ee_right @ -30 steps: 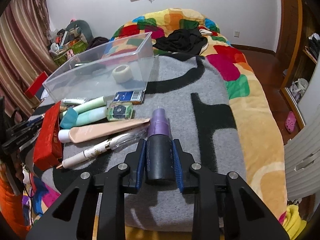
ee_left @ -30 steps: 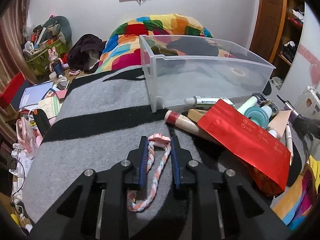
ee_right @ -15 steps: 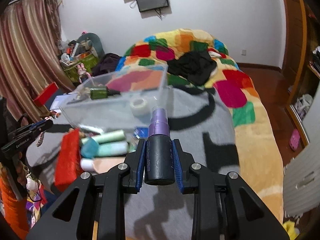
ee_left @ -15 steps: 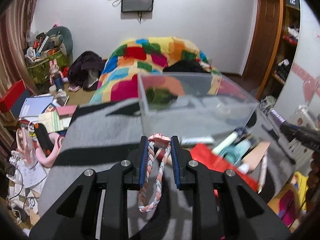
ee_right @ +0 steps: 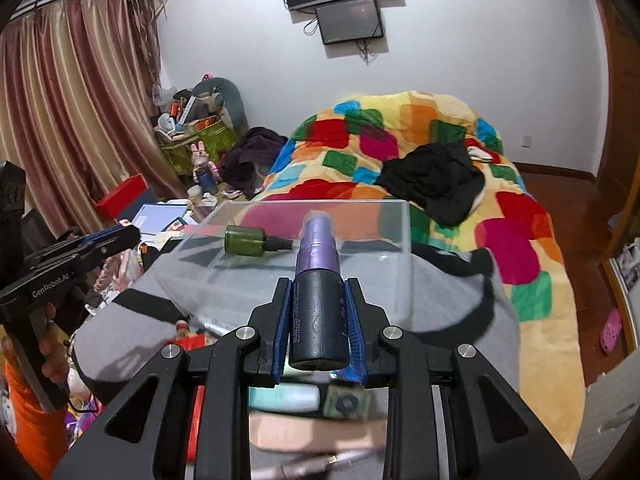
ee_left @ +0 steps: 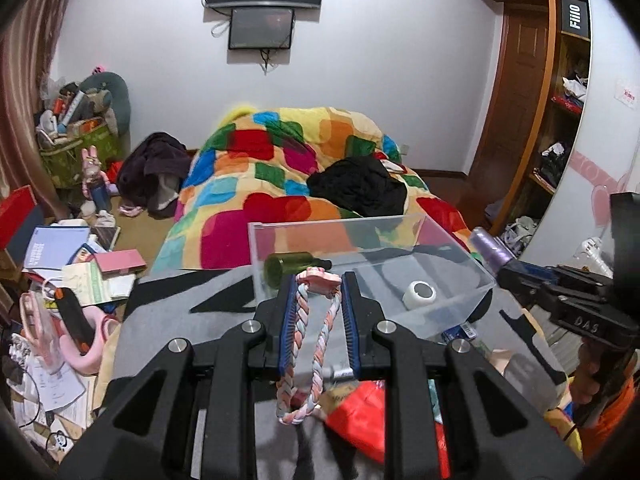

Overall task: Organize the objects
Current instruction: 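Place the bracelet and purple-capped bottle into the clear box and release, then grasp the red pouch with the left tool while the right tool grasps the white pen, then lower the red pouch and white pen into the clear box and release, then grasp the beige cylindrical tube with the left tool while the right tool grasps the peach cosmetic tube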

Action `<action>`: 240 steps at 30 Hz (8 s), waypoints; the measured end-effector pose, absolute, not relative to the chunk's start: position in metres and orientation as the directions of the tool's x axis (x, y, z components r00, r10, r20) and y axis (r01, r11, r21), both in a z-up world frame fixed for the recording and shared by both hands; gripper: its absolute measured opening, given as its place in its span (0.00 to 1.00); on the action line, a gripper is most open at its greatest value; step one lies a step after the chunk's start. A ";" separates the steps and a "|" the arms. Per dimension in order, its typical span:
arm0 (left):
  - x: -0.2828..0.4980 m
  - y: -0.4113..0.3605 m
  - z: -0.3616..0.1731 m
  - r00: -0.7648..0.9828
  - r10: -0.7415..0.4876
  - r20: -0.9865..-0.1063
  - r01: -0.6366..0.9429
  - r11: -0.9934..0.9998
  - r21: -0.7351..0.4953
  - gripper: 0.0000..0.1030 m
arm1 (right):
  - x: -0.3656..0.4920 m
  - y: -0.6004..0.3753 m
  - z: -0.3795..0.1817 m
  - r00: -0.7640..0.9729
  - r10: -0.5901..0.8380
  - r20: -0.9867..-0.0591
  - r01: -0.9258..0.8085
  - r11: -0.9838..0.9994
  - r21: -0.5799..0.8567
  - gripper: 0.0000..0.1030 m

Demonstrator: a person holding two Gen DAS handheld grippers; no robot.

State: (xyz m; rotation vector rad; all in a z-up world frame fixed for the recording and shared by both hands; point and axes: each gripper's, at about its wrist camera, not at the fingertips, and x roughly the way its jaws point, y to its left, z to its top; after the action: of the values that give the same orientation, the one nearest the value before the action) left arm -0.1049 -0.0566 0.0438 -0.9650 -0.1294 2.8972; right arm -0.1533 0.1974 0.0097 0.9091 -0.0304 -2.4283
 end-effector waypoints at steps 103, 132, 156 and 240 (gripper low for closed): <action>-0.010 0.005 -0.045 -0.625 -0.083 -0.776 -0.111 -0.975 0.193 0.95 | -0.064 0.241 -0.067 -0.514 -0.387 -0.766 0.366 -0.906 0.212 0.80; -0.005 -0.029 -0.055 -0.689 0.018 -0.725 0.032 -0.998 -0.055 0.55 | -0.079 0.263 -0.076 -0.534 -0.309 -0.787 0.241 -0.948 0.209 0.35; -0.018 -0.030 0.005 -0.809 0.006 -0.588 0.025 -0.999 -0.044 0.55 | -0.079 0.268 -0.020 -0.707 -0.277 -0.650 0.274 -0.956 0.108 0.10; -0.087 -0.028 -0.067 -0.590 -0.017 -0.807 0.050 -0.999 -0.015 0.88 | -0.131 0.226 -0.051 -0.570 -0.325 -0.755 0.444 -0.895 0.050 0.66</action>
State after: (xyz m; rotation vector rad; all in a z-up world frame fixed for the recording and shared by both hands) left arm -0.0870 -0.0277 -0.0667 -1.4378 -0.0575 2.8346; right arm -0.1307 0.2258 -0.0508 1.1336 0.2010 -2.4451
